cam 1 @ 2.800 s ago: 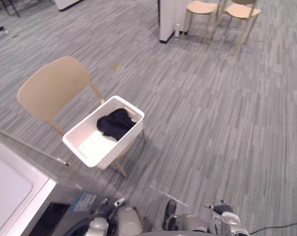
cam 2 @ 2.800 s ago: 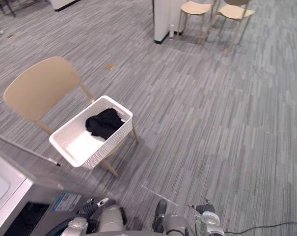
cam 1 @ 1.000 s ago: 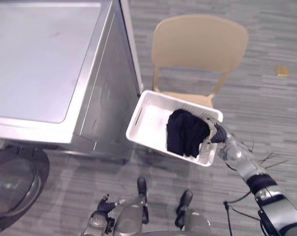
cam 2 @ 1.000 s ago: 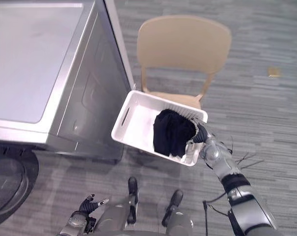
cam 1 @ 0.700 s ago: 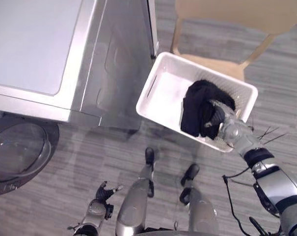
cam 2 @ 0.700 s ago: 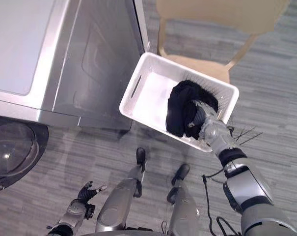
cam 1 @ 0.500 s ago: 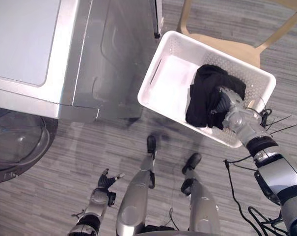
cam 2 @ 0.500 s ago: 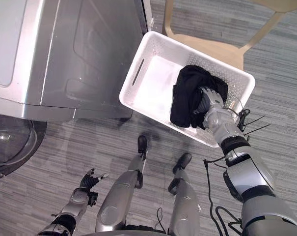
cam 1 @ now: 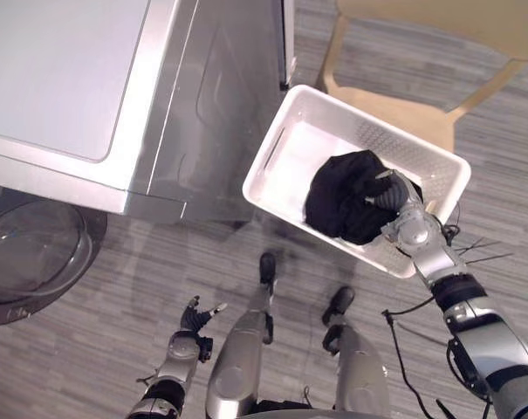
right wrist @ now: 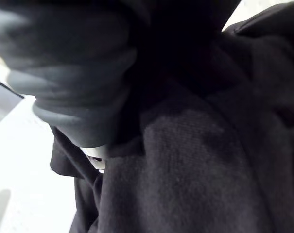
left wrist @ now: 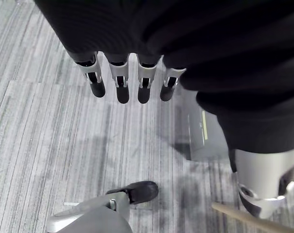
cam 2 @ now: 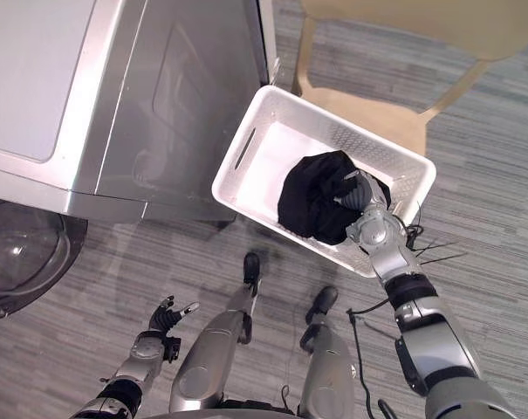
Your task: Pick up the laundry basket with both hands and put the clothes into the washing machine.
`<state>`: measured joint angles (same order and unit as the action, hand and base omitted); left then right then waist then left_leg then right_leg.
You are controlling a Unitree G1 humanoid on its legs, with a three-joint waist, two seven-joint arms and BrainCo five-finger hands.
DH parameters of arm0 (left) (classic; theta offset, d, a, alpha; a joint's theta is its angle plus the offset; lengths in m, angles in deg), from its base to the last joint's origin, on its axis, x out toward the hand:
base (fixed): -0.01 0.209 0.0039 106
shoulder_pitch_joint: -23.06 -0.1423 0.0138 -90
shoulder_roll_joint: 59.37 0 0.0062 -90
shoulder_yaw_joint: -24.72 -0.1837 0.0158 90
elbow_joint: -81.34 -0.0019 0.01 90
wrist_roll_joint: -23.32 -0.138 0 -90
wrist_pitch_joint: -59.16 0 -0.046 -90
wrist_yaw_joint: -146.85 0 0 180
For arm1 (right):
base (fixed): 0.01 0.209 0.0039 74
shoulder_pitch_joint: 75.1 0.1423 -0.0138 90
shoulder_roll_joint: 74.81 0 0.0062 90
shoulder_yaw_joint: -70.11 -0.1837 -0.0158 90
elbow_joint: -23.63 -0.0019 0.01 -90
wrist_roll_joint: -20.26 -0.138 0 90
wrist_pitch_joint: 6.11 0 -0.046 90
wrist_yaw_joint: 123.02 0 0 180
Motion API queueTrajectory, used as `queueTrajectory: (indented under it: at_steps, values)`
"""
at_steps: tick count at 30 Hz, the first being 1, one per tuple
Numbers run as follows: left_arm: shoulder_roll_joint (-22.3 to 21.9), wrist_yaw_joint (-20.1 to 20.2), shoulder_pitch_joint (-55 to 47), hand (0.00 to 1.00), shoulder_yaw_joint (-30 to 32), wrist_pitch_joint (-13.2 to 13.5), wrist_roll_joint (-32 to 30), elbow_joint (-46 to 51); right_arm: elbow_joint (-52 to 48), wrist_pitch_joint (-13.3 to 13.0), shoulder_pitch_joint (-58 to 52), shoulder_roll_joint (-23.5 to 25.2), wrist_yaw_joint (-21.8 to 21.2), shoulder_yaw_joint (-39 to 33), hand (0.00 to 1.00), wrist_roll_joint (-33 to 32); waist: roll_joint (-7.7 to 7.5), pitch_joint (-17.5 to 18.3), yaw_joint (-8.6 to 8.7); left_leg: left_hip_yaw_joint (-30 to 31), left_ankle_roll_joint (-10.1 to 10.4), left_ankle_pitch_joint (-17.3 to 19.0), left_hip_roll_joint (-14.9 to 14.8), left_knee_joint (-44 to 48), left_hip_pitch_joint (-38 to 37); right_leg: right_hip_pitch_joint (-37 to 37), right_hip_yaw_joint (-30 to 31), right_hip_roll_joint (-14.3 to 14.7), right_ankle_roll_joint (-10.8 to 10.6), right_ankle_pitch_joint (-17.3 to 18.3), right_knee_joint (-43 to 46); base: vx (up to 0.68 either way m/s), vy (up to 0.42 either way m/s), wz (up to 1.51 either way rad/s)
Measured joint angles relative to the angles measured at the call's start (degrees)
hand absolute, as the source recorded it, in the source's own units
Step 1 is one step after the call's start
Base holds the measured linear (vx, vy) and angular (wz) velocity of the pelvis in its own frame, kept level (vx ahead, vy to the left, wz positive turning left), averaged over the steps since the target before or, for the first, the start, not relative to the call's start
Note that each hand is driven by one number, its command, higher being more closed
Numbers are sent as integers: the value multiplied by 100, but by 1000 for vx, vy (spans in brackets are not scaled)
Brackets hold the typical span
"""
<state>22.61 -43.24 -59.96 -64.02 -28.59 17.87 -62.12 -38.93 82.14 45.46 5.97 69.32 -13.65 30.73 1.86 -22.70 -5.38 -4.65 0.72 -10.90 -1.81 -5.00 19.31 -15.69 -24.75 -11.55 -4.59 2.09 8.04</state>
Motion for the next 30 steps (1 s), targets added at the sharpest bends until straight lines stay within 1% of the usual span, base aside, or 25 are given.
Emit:
queueTrajectory:
  at_steps: [1,2,3,4,5,6,7,8,10,11,12,15,17,19,20,21,22,23,24,25,26,27,28,29,30]
  values:
    - [-4,6,-22,0,49,-20,-8,-3,-148,-12,-109,135,6,-141,100,-68,-26,16,27,-1,16,11,-2,-3,-65,79,-4,10,-15,-9,-36,0,0,0]
    - [-3,7,-115,0,162,-78,-67,1,-527,-29,-466,511,21,-422,100,-233,-122,149,64,-2,53,39,-10,-5,-209,238,16,27,-22,-13,-104,0,0,0]
    - [4,7,-206,0,179,-88,-99,-2,-722,-37,-694,704,22,-520,100,-368,-172,322,120,-2,103,76,-12,-6,-258,306,14,40,-28,-16,-159,0,0,0]
    - [8,7,-285,0,188,-109,-114,-2,-858,-42,-841,851,22,-581,100,-495,-196,429,133,-2,115,85,-12,-11,-313,375,13,47,-30,-16,-193,0,0,0]
    - [2,8,-406,0,239,-148,-144,-16,-1149,-65,-1116,1120,25,-704,100,-724,-239,602,142,-4,141,108,-13,-22,-445,511,38,57,-47,-19,-256,14,3,-4]
    - [-3,11,-468,0,275,-186,-145,-16,-1298,-92,-1255,1243,26,-747,100,-855,-257,698,145,-9,168,131,-13,-26,-502,577,58,65,-59,-14,-292,7,3,-9]
    - [-7,7,-598,0,368,-201,-148,-16,-1562,-194,-1507,1455,26,-766,100,-1075,-273,892,145,-16,226,186,-17,-31,-620,703,105,80,-122,12,-359,2,2,-6]
    - [-9,6,-673,0,423,-209,-149,-31,-1726,-256,-1650,1568,19,-764,100,-1231,-268,1019,145,-22,247,219,-21,-34,-686,787,117,95,-128,15,-404,-3,6,-7]
    - [-15,6,-833,0,541,-221,-151,-42,-1932,-333,-1814,1728,-8,-744,100,-1470,-261,1246,147,-28,189,268,-30,-39,-827,942,141,137,-145,18,-485,-6,12,-6]
    - [-27,5,-895,0,598,-271,-151,-65,-2070,-401,-1925,1780,-25,-744,100,-1619,-262,1350,143,-26,232,325,-34,-47,-918,1063,139,158,-161,29,-562,0,0,0]
    - [-55,6,-987,0,619,-320,-151,-66,-2207,-430,-2012,1821,-41,-732,100,-1734,-257,1456,148,-28,214,338,-49,-55,-984,1159,138,172,-160,27,-635,0,0,0]
    - [-130,8,-1197,0,619,-342,-151,-125,-2466,-471,-2185,1842,-231,-637,100,-2008,-266,1631,147,-58,171,384,-47,-83,-1168,1371,181,190,-172,15,-743,9,4,-2]
    - [-131,8,-1326,0,618,-366,-151,-133,-2476,-514,-2190,1909,-313,-478,100,-2200,-275,1647,138,-137,152,415,-49,-83,-1326,1478,275,186,-179,9,-719,46,12,-20]
    - [-132,8,-1403,0,609,-365,-147,-136,-2532,-560,-2191,1956,-411,-322,100,-2339,-268,1652,129,-174,146,417,-50,-59,-1386,1410,371,147,-173,14,-500,39,15,-16]
    - [-130,7,-1419,0,588,-364,-145,-129,-2652,-569,-2223,1988,-489,-302,100,-2400,-250,1658,156,-99,145,415,-43,-50,-1379,1242,713,128,-171,146,-106,48,33,32]
    - [-124,6,-1377,0,549,-356,-143,-106,-2800,-600,-2314,1984,-492,-362,100,-2417,-247,1659,193,69,133,389,-7,-41,-1372,1099,1300,125,-185,323,331,57,43,52]
    - [-113,4,-1355,0,530,-344,-135,-90,-2874,-615,-2371,1986,-491,-404,100,-2451,-262,1667,192,167,128,370,11,-41,-1371,1051,1549,124,-198,433,548,63,31,93]
    - [-95,1,-1345,0,500,-310,-122,-34,-2954,-676,-2418,1990,-487,-446,100,-2454,-312,1689,247,362,132,321,84,-39,-1362,1005,1957,98,-260,696,931,47,-4,93]
    - [-94,0,-1344,0,500,-301,-106,1,-3001,-679,-2418,1992,-480,-447,100,-2454,-338,1706,297,510,133,293,137,-17,-1334,998,2110,74,-296,834,1101,40,-67,134]
    - [-96,0,-1309,0,458,-302,-73,106,-3141,-695,-2413,2005,-477,-443,100,-2449,-370,1720,323,757,145,282,253,132,-1200,980,2405,42,-372,1099,1390,-12,-157,145]
    - [-101,-19,-1329,0,378,-285,-17,375,-3215,-736,-2345,2048,-453,-416,100,-2439,-385,1729,288,1012,173,265,346,378,-975,995,2759,76,-412,1415,1538,-21,-146,128]
    - [-113,-24,-1331,0,379,-279,10,434,-3219,-741,-2317,2050,-450,-389,100,-2438,-385,1730,277,1061,183,259,357,429,-921,1002,2819,91,-415,1489,1538,-126,-254,104]
    - [-229,-64,-1364,0,394,-242,112,780,-3242,-741,-2158,2047,-407,-223,100,-2435,-366,1722,130,1240,276,193,350,621,-647,986,2941,197,-278,1766,1471,-194,-269,74]
    - [-346,-130,-1412,0,387,-201,163,1097,-3285,-740,-2057,2027,-361,-138,100,-2431,-166,1708,91,1406,356,136,196,741,-433,903,2721,399,-194,1733,1504,-243,-320,81]
    - [-439,-147,-1485,0,383,-168,220,1315,-3354,-741,-2051,1994,-347,-98,100,-2421,-70,1727,54,1540,406,100,125,749,-332,844,2590,499,-136,1726,1538,-244,-270,83]
